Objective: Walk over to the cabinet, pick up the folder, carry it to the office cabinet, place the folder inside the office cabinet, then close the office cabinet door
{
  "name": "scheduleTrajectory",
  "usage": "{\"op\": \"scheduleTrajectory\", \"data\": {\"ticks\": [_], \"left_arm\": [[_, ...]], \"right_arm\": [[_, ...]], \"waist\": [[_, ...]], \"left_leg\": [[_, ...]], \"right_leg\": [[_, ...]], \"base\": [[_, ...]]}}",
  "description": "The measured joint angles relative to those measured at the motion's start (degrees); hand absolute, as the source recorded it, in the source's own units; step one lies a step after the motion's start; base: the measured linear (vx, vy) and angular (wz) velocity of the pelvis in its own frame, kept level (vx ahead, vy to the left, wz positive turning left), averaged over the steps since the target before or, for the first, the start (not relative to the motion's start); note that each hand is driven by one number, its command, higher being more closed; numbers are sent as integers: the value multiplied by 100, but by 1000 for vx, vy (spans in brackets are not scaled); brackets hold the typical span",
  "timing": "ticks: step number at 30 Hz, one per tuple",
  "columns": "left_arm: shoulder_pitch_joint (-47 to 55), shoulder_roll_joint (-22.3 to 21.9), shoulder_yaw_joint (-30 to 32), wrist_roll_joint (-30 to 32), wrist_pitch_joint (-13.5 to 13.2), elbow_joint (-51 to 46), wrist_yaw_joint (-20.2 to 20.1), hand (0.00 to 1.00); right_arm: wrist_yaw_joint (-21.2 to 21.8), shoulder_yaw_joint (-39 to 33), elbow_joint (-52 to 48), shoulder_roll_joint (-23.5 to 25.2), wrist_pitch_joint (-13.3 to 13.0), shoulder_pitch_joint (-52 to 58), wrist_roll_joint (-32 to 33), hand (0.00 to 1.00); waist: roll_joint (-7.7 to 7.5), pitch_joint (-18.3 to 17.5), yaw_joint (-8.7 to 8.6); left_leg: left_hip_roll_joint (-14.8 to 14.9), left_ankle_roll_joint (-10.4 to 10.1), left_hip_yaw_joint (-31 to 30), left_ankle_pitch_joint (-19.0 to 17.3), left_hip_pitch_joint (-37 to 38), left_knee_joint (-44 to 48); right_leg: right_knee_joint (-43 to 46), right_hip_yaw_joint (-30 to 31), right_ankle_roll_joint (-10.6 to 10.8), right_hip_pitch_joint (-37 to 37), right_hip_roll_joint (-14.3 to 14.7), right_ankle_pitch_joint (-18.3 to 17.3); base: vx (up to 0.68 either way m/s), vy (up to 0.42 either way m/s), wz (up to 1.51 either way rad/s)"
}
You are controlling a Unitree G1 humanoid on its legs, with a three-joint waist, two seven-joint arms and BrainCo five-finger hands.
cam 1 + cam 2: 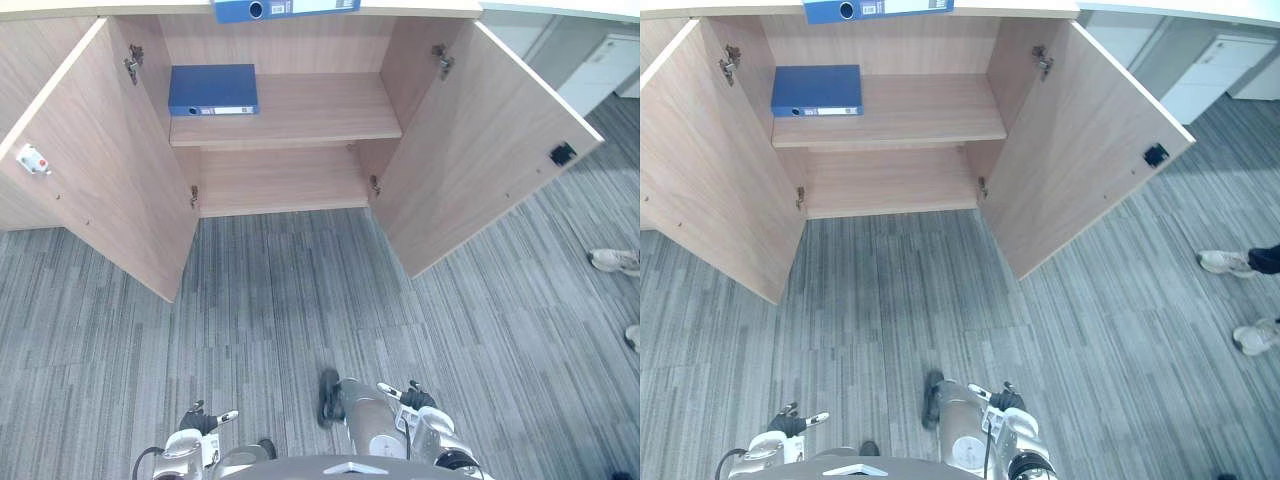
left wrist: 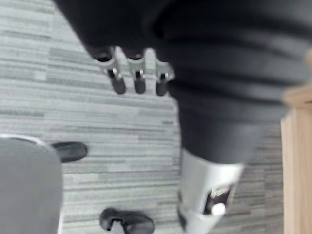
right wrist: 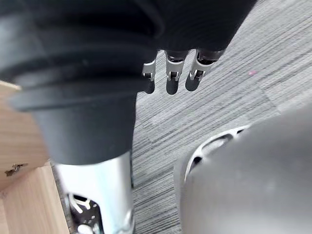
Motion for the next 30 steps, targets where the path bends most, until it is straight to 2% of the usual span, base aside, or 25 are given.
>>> {"op": "scheduleTrajectory", "data": {"ticks": [1, 2, 3, 4, 5, 6, 7, 8, 10, 12, 15, 16, 17, 18, 19, 20, 21, 22, 23, 24, 26, 29, 30], "left_arm": [[3, -103, 140, -5, -20, 2, 11, 0], [12, -127, 178, -4, -49, 2, 7, 0], [-24, -219, 285, -11, -61, -19, -1, 0], [-66, -327, 516, -26, -60, -70, -2, 0], [-64, -373, 605, -52, -58, -121, -5, 0], [-62, -486, 860, -115, -63, -280, -12, 0], [-73, -511, 929, -165, -63, -427, -14, 0], [-76, -510, 928, -169, -69, -479, -22, 0], [-93, -508, 939, -172, -132, -667, -22, 0], [-132, -562, 977, -171, -144, -674, -20, 0], [-210, -565, 983, -167, -153, -673, -17, 0], [-205, -557, 972, -165, -154, -655, -9, 0], [-180, -558, 975, -169, -154, -605, -7, 0], [-164, -562, 974, -166, -154, -579, -8, 0], [-161, -484, 960, -161, -152, -553, -18, 0], [-159, -432, 923, -160, -152, -521, -18, 0], [-161, -348, 885, -161, -152, -425, -28, 0], [-162, -324, 871, -158, -146, -391, -31, 0], [-157, -326, 856, -158, -140, -377, -31, 0], [-150, -319, 736, -155, -119, -324, -31, 0], [-150, -273, 578, -155, -108, -212, -30, 0], [-139, -272, 582, -156, -100, -176, -28, 0], [-145, -275, 588, -155, -100, -174, -20, 0]], "right_arm": [[6, -40, -26, -16, -19, 8, 27, 0], [2, -52, -29, -40, -20, 5, -2, 0], [3, -56, -51, -25, -21, -4, 2, 0], [-2, -35, -179, -15, -10, 16, 1, 0], [-3, -28, -214, -18, 1, 26, -1, 0], [-20, -20, -284, -25, 9, 83, 6, 0], [-28, 10, -325, 7, 6, 163, 19, 0], [-28, 12, -353, 31, 7, 198, 20, 0], [-30, 8, -440, 95, 7, 268, 33, 0], [-34, -21, -449, 105, 15, 271, 61, 0], [-50, -78, -445, 157, 14, 305, 65, 0], [-52, -92, -430, 164, 12, 314, 62, 0], [-52, -94, -390, 174, 21, 332, 63, 0], [-52, -95, -392, 193, 19, 358, 62, 0], [-51, -107, -380, 277, 17, 375, 56, 0], [-48, -106, -370, 324, 19, 379, 56, 0], [-38, -114, -343, 412, 19, 371, 35, 0], [-28, -114, -341, 433, 15, 361, -5, 0], [-26, -113, -343, 433, 13, 352, -6, 0], [-23, -107, -343, 429, 7, 307, -9, 0], [-9, -56, -351, 430, 2, 247, -9, 0], [0, 20, -395, 426, -2, 206, -11, 0], [-1, 19, -390, 413, -4, 168, -10, 0]], "waist": [[45, -13, -11], [155, -13, 21], [205, 4, 78], [291, 58, 72], [313, 89, 92], [345, 152, 143], [292, 194, 207], [260, 211, 240], [185, 211, 293], [184, 211, 348], [124, 220, 443], [135, 191, 465], [131, 111, 512], [115, 42, 537], [-41, -80, 534], [-139, -140, 519], [-236, -204, 546], [-260, -218, 574], [-258, -217, 593], [-212, -192, 589], [-156, -159, 479], [-154, -162, 460], [-150, -161, 435]], "left_leg": [[98, -155, -33, -94, 122, 146], [201, -183, -6, -97, 3, 361], [306, -270, 54, -129, -374, 1161], [523, -301, 179, -73, -995, 2581], [654, -317, 204, -70, -1255, 3090], [1023, -313, 408, -117, -1711, 4483], [1246, -314, 545, -170, -1956, 5117], [1300, -313, 587, -194, -2068, 5256], [1430, -309, 784, -199, -2691, 5129], [1424, -309, 898, -198, -2997, 4573], [1117, -269, 905, 43, -3214, 2976], [939, -185, 777, 401, -3211, 2300], [823, -74, 628, 928, -3186, 2021], [771, 20, 615, 1203, -3157, 2008], [605, 147, 762, 1115, -3086, 2030], [562, 174, 874, 1039, -3054, 2018], [520, 221, 1051, 865, -2936, 2040], [504, 305, 1232, 728, -2687, 2021], [487, 365, 1305, 678, -2538, 1978], [403, 440, 1317, 550, -2119, 1760], [354, 466, 1314, 468, -1702, 1510], [351, 439, 1292, 462, -1240, 1112], [358, 334, 1279, 451, -1108, 987]], "right_leg": [[154, 13, -100, 48, 55, 243], [109, -32, -161, 87, 95, 164], [-32, -58, -237, 211, 165, 78], [-261, -62, -270, 439, 259, 25], [-347, -53, -294, 573, 299, 9], [-580, -54, -361, 1049, 460, -77], [-680, -33, -429, 1464, 511, -174], [-733, -18, -452, 1642, 518, -213], [-1041, 51, -410, 2140, 517, -348], [-1219, 118, -347, 2375, 504, -381], [-1417, 172, -54, 2807, 334, -555], [-1495, 216, 70, 2937, 280, -629], [-1546, 345, 212, 3034, 225, -719], [-1548, 420, 292, 3065, 194, -770], [-1498, 554, 410, 3069, -39, -842], [-1401, 614, 430, 3001, -134, -853], [-1040, 680, 460, 2842, -264, -861], [-349, 747, 477, 2613, -373, -851], [111, 785, 544, 2459, -417, -810], [1383, 782, 688, 1959, -586, -723], [2275, 710, 578, 1536, -640, -1023], [2128, 386, 399, 978, -627, -1215], [1650, 302, 384, 762, -575, -1203]], "base": [[602, -261, 46], [496, -233, 25], [484, -244, 9], [483, -251, 8], [578, -275, -3], [477, -199, -17], [443, -180, -20], [331, -131, -18], [442, -129, -16], [377, -28, -15], [321, 93, -11], [318, 200, -30], [336, 234, -42], [388, 289, -49], [344, 236, -35], [409, 257, -48], [373, 230, -61], [419, 276, -69], [389, 264, -67], [291, 194, -40], [239, 102, -6], [252, 20, 10], [225, -74, 10]]}}
